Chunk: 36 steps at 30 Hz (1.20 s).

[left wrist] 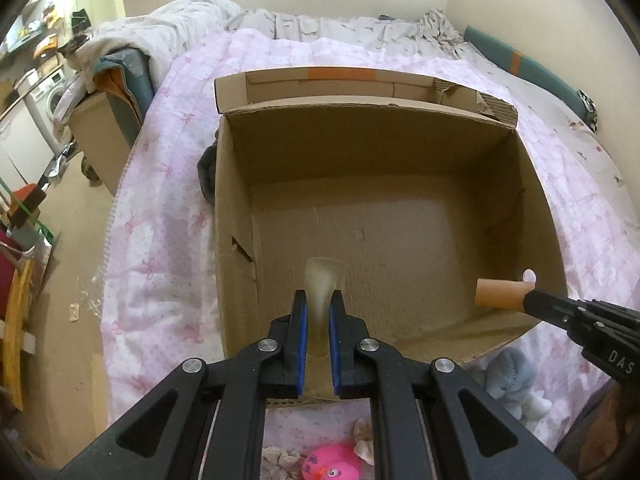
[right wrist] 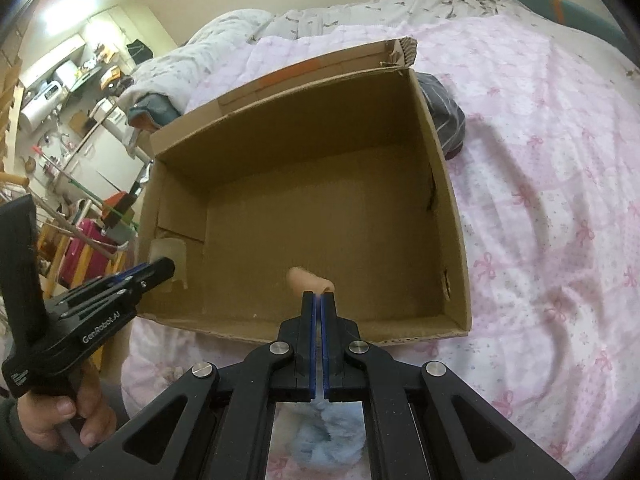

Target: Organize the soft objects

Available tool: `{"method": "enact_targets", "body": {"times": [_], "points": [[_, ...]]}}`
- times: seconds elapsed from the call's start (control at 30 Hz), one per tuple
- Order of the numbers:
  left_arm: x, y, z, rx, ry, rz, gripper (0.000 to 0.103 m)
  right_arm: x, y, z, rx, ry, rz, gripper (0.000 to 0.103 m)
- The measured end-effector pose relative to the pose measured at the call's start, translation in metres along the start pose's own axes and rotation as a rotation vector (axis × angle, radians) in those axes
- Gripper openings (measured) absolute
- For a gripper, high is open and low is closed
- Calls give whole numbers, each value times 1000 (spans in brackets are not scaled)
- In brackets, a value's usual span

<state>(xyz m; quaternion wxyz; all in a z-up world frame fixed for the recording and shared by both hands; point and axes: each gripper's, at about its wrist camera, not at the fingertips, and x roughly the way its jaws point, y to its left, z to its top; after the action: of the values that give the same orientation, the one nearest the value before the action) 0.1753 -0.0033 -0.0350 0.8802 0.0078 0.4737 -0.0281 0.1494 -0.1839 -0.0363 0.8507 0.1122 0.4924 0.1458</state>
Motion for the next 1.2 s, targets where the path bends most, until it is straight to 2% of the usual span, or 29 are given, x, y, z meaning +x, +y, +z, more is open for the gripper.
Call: {"method": "enact_targets", "body": {"times": [0.17,0.37,0.6,0.8,0.87,0.93,0.97,1.0,1.03,1.07,1.2], "points": [[0,6,-1,-38,14,-8,9,-4,1,-2,8,-13,1,4],[-7,4,-3,-22,-24,-1,9,-5,-1,-4,11,-9,-4,4],[-7,3,-4,-15,-21,-1,10,-4,1,-4,5,-5,-4,4],[-7,0,-4,-4,-13,-5,17,-5,-1,-3,14,-7,4,4],[-6,0,-5,-4,-12,-6,24,-5,-3,-3,28,-4,10,4],[-7,0,-4,-7,-12,-12,38,-5,-6,-2,51,3,20,16],[-8,0,-4,-11,-19,-14,54,-6,-8,-2,61,0,23,34],[-10,0,-4,-11,-27,-12,67,-7,-8,-2,68,-12,29,62],[-12,0,-4,-9,-39,-9,70,-10,-8,-3,73,-31,28,73],[-14,-1,-4,-6,-54,-7,71,-13,-8,-3,74,-55,23,79],[-15,-3,-3,5,-59,-11,71,-15,-8,-3,72,-56,18,79]]}}
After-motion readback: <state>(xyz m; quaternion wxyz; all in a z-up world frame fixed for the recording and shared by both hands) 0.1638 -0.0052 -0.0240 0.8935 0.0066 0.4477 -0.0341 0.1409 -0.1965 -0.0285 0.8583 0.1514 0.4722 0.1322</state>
